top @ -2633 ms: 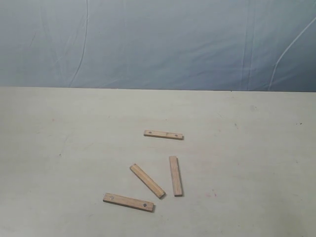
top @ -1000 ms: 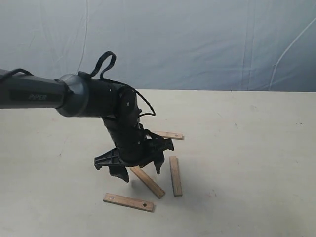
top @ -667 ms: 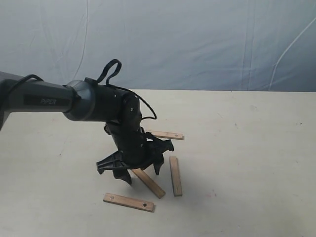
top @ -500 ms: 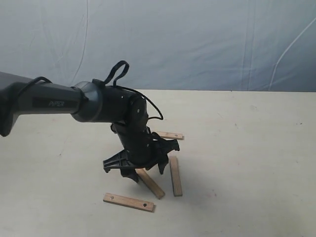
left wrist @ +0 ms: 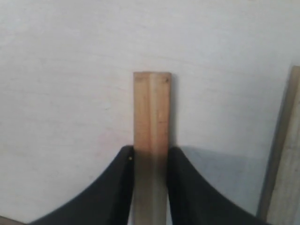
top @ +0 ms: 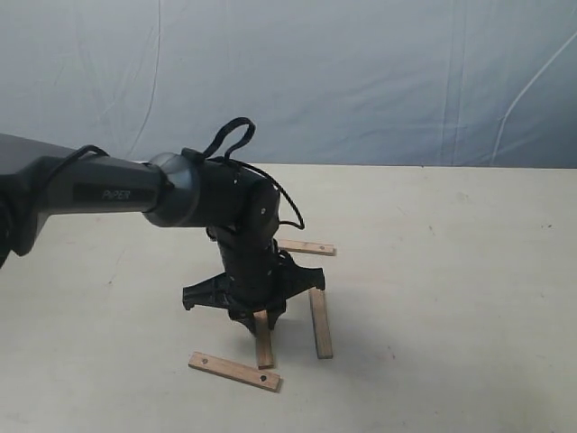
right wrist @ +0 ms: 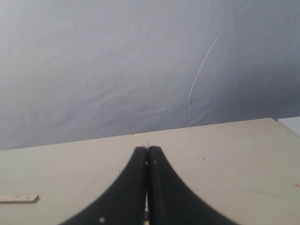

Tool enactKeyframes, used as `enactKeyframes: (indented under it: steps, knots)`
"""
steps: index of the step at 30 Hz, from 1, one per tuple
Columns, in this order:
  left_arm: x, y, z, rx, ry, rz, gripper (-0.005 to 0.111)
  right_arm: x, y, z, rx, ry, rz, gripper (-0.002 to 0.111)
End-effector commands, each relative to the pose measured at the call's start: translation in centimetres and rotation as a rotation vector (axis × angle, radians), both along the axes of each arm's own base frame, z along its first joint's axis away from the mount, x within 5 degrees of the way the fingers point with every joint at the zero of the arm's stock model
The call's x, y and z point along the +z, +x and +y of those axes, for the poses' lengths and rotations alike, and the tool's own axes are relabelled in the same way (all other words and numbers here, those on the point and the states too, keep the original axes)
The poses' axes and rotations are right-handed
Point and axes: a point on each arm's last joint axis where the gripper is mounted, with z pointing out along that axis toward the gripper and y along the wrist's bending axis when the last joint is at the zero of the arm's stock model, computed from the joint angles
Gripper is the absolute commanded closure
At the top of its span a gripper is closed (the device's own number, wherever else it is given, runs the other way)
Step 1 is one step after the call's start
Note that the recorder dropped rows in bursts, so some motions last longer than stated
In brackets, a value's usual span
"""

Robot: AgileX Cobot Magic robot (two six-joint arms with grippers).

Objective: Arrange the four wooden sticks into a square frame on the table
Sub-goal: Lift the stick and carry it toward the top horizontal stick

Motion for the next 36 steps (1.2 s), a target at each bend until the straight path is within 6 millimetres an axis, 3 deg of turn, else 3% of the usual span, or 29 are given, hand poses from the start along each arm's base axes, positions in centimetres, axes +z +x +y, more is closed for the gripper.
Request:
enactKeyframes:
  steps: [1, 6, 10, 15, 23, 33, 36]
  knots:
    - [-1.8, 0.0, 0.6, -0.077, 0.097, 0.016, 0.107, 0.1, -0.1, 0.0, 0.0, 0.0, -0.014, 0.109]
    - [4.1, 2.5, 0.2, -0.197, 0.099, -0.164, 0.107, 0.1, -0.1, 0.0, 0.0, 0.0, -0.014, 0.109]
    - [6.0, 4.5, 0.4, -0.269, 0.022, -0.228, 0.107, 0.1, -0.1, 0.0, 0.0, 0.0, -0.014, 0.109]
    - [5.2, 7.0, 1.7, -0.294, -0.018, -0.243, 0.107, 0.1, -0.1, 0.0, 0.0, 0.0, -0.014, 0.109]
    - [1.7, 8.5, 0.3, -0.347, -0.046, -0.2, 0.107, 0.1, -0.1, 0.0, 0.0, 0.0, -0.014, 0.109]
    - [2.6, 8.8, 0.2, -0.325, -0.05, -0.207, 0.107, 0.1, -0.1, 0.0, 0.001, 0.013, -0.014, 0.109]
    - [2.5, 8.9, 0.5, -0.345, -0.009, -0.207, 0.096, 0.1, -0.1, 0.0, 0.001, 0.013, -0.014, 0.109]
